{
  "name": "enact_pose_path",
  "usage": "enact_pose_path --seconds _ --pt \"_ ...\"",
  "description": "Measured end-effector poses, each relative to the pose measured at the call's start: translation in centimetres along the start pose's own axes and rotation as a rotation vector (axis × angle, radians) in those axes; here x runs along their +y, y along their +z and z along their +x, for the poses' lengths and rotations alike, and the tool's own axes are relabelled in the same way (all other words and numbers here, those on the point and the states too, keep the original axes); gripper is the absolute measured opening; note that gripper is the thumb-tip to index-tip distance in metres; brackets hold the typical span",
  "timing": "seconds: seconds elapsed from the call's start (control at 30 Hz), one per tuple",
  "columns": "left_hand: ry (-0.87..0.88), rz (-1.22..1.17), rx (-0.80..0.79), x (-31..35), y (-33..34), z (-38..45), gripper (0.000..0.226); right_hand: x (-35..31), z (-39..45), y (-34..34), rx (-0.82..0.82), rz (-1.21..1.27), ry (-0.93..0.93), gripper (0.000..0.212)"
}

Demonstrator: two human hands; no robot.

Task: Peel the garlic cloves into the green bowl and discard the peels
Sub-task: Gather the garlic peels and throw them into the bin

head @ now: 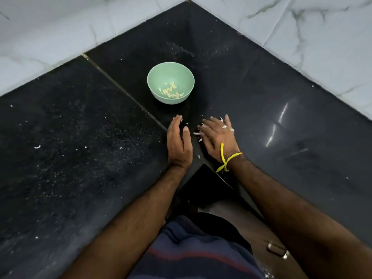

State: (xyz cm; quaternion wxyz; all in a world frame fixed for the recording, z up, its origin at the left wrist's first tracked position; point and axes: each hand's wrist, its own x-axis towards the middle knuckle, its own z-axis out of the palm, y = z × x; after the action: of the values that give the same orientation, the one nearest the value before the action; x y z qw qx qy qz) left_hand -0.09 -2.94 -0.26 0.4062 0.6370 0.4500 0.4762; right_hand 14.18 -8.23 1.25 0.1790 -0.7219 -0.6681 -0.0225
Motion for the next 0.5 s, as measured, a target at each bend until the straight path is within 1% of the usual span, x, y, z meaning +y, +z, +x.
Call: enact_pose_path --seconds 0.07,0.1,0.13,0.2,0.3,0.5 --pt "-0.018 -0.011 -0.001 0.1 -0.2 -0.1 0.052 -0.4 -0.3 -0.4 -0.055 0.072 0.205 0.044" --pt "-0.019 -0.016 -0.001 0.1 -0.3 -0.2 0.052 -0.7 -0.4 -0.5 -0.086 0.106 0.269 0.050" --pt "-0.027 -0.023 -0.001 0.2 -0.3 -0.1 0.053 -1.2 -0.4 -0.5 -0.117 0.121 0.280 0.055" --pt "-0.084 -0.041 0.011 0.4 -0.3 0.1 0.054 -2.2 -0.2 -0.2 -0.179 0.142 0.209 0.058" --pt "-0.216 -0.118 0.075 0.8 -0.7 0.0 0.049 -3.1 0.3 0.3 -0.269 0.138 0.095 0.056" --pt "-0.394 -0.339 0.095 0.6 -0.8 0.0 0.049 -0.5 0.0 -2.8 -0.469 0.064 -0.135 0.062"
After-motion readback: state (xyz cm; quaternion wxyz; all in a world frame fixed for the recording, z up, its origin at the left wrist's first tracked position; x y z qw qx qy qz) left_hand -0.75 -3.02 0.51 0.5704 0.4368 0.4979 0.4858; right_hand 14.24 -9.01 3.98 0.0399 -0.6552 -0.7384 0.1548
